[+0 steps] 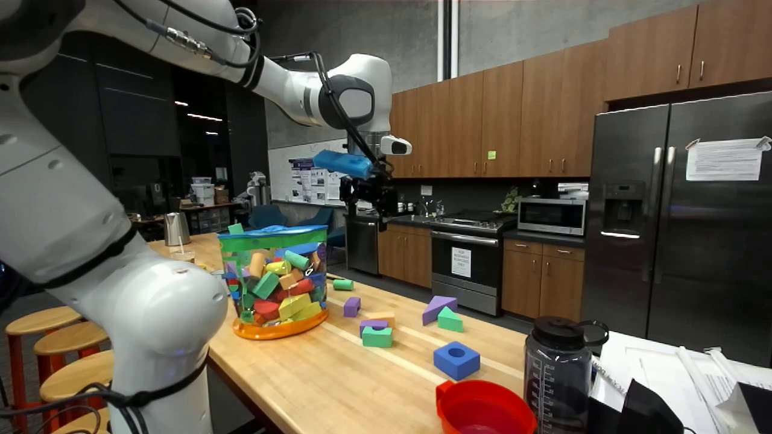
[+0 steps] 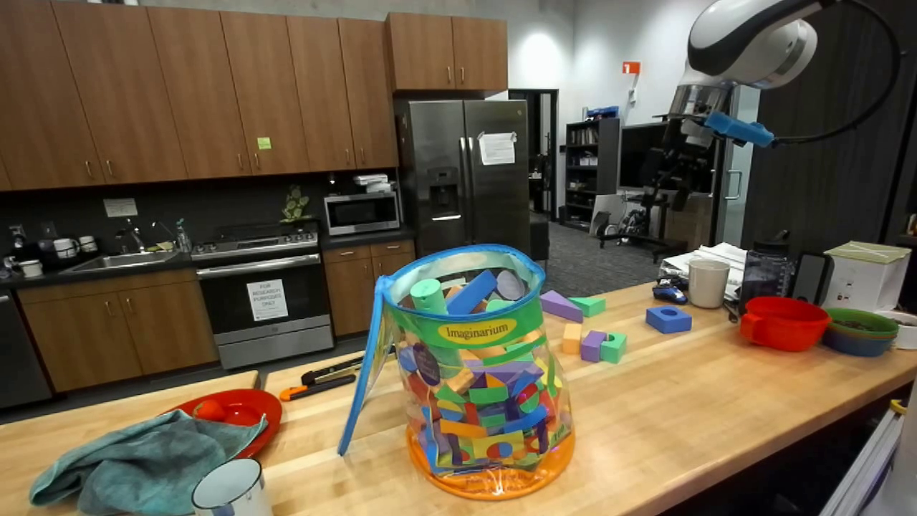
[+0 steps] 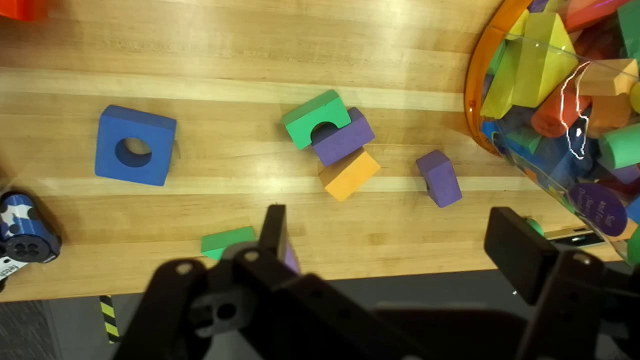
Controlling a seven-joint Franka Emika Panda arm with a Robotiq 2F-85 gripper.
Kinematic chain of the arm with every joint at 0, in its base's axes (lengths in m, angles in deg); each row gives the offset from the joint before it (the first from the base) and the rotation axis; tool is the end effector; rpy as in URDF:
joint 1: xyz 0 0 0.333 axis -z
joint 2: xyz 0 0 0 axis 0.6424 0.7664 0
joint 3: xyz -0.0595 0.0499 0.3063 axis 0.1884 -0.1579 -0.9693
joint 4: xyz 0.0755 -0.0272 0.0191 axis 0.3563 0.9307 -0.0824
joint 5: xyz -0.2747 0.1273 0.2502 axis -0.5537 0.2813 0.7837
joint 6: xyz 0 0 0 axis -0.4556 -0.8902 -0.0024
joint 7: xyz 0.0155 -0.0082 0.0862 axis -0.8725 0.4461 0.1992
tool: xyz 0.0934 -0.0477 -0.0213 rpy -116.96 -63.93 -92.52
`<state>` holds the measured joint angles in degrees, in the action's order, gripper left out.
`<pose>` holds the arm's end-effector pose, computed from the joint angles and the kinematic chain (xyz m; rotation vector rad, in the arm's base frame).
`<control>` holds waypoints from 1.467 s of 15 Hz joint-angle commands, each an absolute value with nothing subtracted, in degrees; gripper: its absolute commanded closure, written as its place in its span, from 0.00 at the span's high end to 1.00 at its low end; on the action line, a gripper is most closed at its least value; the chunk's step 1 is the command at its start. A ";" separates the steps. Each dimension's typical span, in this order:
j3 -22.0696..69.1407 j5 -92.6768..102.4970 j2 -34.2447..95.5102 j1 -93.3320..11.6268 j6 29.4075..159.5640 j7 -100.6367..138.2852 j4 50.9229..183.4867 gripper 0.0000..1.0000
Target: Put the blocks inside the basket
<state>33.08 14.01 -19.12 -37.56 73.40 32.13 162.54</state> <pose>0.3783 -0.1116 0.5288 -2.9248 0.1954 -0.2719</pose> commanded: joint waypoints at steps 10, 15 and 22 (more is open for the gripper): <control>30.24 14.88 -9.47 -34.79 78.13 26.98 156.61 1.00; 30.63 15.37 -1.85 -33.81 80.57 23.61 149.66 1.00; 31.79 13.96 7.31 -30.18 83.24 21.36 142.55 1.00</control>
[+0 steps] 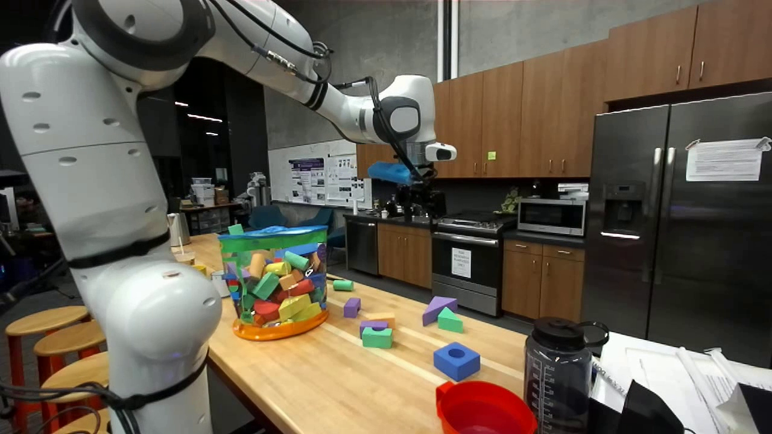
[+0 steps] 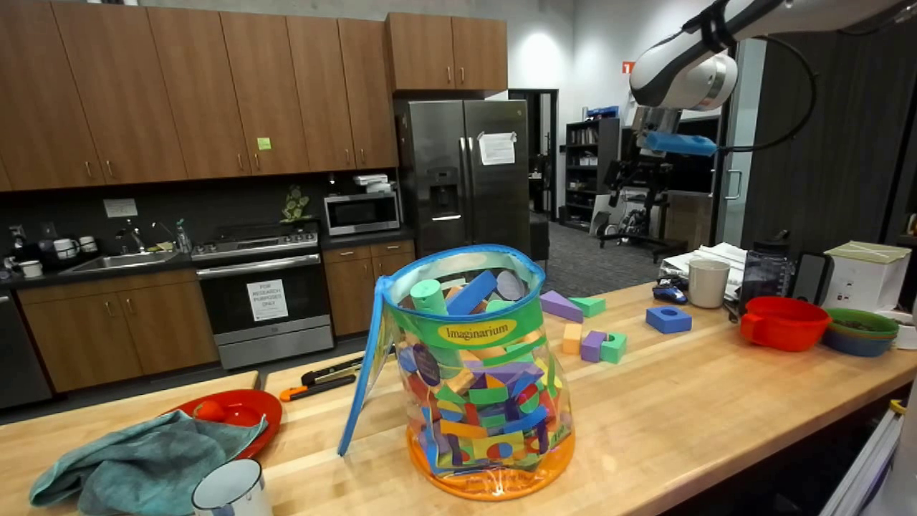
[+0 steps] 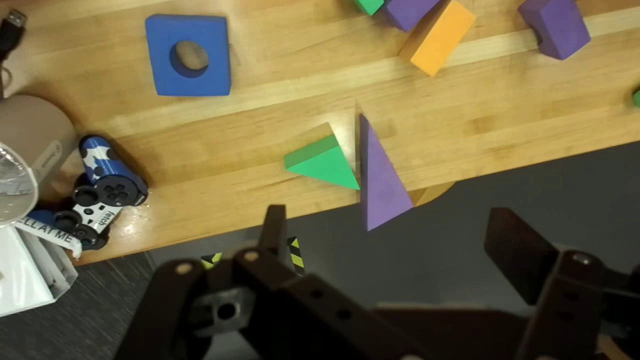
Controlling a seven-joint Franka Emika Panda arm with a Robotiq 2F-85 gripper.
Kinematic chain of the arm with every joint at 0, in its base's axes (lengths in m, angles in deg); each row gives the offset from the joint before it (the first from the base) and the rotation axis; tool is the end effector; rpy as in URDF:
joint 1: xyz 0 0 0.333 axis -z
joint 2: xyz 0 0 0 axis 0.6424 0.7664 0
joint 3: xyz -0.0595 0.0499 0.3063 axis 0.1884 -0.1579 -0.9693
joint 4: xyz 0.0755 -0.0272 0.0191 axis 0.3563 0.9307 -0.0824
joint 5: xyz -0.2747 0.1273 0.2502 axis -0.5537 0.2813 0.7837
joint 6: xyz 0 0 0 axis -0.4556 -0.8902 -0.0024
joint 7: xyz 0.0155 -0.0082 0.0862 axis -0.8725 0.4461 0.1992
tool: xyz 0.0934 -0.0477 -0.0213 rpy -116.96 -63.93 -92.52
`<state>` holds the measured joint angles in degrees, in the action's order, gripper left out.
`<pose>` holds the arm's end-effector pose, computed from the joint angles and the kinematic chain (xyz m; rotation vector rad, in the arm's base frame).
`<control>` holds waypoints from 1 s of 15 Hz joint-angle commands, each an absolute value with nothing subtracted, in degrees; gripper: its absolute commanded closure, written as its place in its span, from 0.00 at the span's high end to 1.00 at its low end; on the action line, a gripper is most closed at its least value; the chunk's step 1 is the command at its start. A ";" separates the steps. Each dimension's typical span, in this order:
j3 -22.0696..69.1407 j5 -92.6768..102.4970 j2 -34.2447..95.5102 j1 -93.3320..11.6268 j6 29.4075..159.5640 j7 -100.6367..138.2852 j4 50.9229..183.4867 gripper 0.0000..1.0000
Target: Put the blocks inside the basket
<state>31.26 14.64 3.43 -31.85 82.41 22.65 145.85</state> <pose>0.4892 -0.1761 0.5150 -2.9498 0.6180 -0.3459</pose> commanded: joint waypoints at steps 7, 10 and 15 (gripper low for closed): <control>32.96 10.86 14.48 -27.36 89.60 18.51 141.46 1.00; 33.04 9.01 16.54 -27.28 92.41 17.71 142.35 1.00; 33.23 6.06 19.47 -27.41 95.50 15.82 142.87 1.00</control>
